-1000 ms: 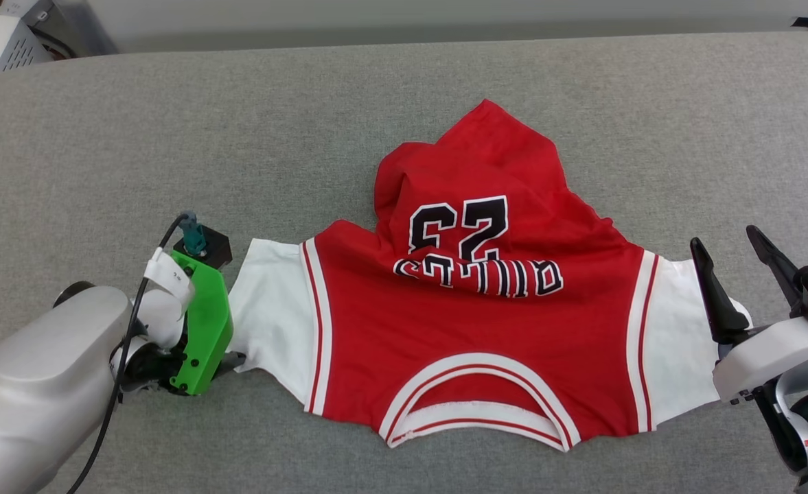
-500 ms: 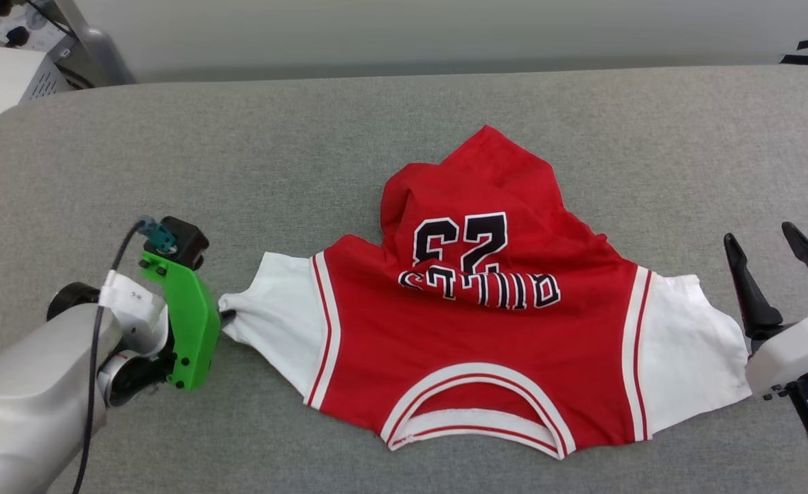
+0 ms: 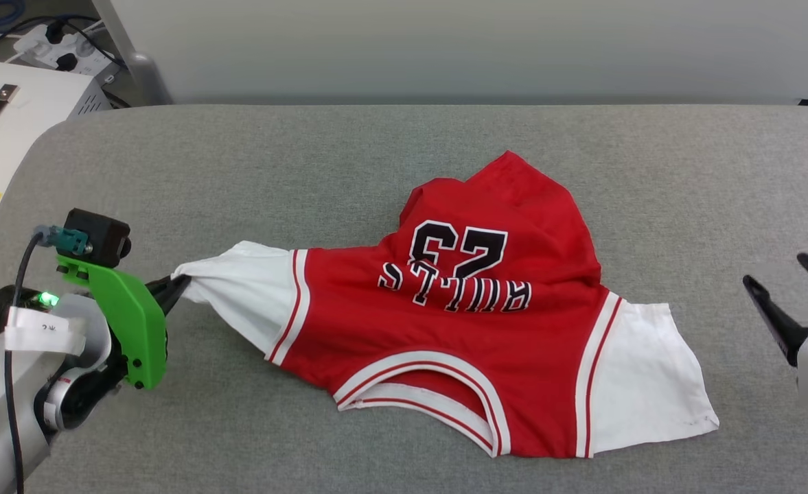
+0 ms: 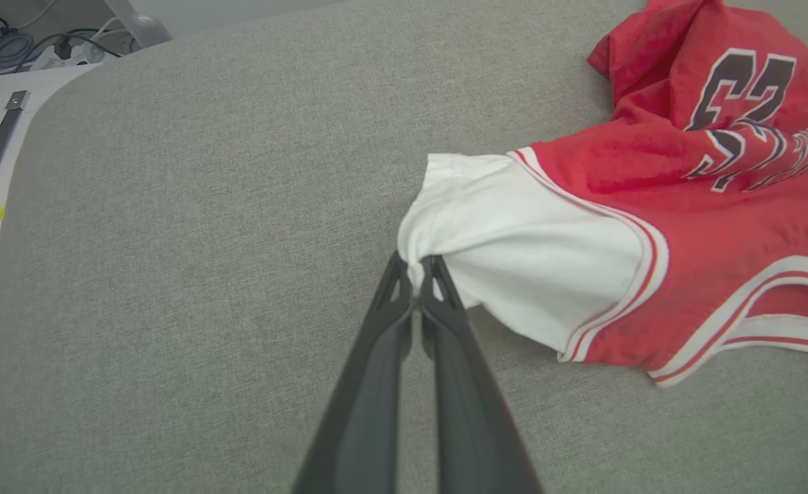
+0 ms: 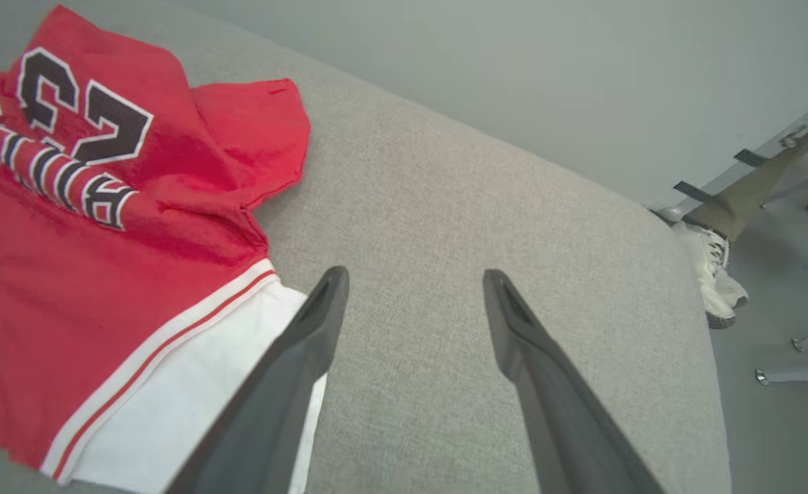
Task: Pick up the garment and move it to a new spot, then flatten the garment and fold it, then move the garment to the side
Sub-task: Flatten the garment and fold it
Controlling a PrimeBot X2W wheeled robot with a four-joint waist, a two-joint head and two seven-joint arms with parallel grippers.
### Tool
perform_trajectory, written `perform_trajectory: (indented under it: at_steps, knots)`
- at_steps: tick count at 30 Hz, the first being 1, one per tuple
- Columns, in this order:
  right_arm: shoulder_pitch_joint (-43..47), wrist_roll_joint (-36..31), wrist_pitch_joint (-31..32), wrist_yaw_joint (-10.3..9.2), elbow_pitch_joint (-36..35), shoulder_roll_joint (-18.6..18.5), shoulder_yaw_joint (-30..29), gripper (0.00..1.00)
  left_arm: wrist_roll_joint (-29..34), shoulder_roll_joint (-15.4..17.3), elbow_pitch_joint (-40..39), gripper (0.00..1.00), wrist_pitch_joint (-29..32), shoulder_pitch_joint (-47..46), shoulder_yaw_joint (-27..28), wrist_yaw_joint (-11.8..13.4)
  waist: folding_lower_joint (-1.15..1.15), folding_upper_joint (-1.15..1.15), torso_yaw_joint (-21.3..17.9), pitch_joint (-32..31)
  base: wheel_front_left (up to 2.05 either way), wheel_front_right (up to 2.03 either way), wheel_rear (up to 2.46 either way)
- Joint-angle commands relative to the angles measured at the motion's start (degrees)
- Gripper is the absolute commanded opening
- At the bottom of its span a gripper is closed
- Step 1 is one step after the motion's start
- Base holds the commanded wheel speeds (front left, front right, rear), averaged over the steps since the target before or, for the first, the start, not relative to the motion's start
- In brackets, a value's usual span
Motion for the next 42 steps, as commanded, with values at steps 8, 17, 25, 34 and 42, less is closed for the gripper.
perform_trajectory:
  at_steps: [8, 17, 25, 34, 42]
  knots:
    - [1.05, 9.59, 17.10, -0.03, -2.08, -8.13, 7.38, 1.00, 1.47, 0.35, -5.02, 0.00, -2.79, 3.14, -0.35, 4.04, 0.00, 0.00, 1.09, 0.79, 0.00, 0.00, 0.00]
    - [-1.59, 12.09, 19.02, -0.03, 5.07, -7.68, 15.52, 1.00, 3.75, -1.04, -6.92, 0.00, -4.43, 2.11, -0.49, 5.50, 0.00, 0.00, 2.47, 3.88, 0.00, 0.00, 0.00]
    - [-1.99, 11.96, 14.60, -0.03, 15.86, -4.57, 25.03, 1.00, 5.13, -2.81, -6.95, 0.00, -5.77, 1.02, -0.59, 5.79, 0.00, 0.00, 3.73, 6.44, 0.00, 0.00, 0.00]
    - [-4.00, 13.75, 6.03, -0.03, 18.85, -4.24, 27.94, 0.00, 4.50, -2.92, -6.84, 0.00, -8.11, 2.57, -0.06, 6.10, 0.00, 0.00, 2.62, 4.55, 0.00, 0.00, 0.00]
    - [-4.21, 13.49, -2.20, -0.03, 13.61, -4.09, 19.20, 0.00, 5.32, -0.84, -13.38, 0.00, -13.02, 3.35, 1.87, 6.42, 0.00, 0.00, 1.30, -0.31, 0.00, 0.00, 0.00]
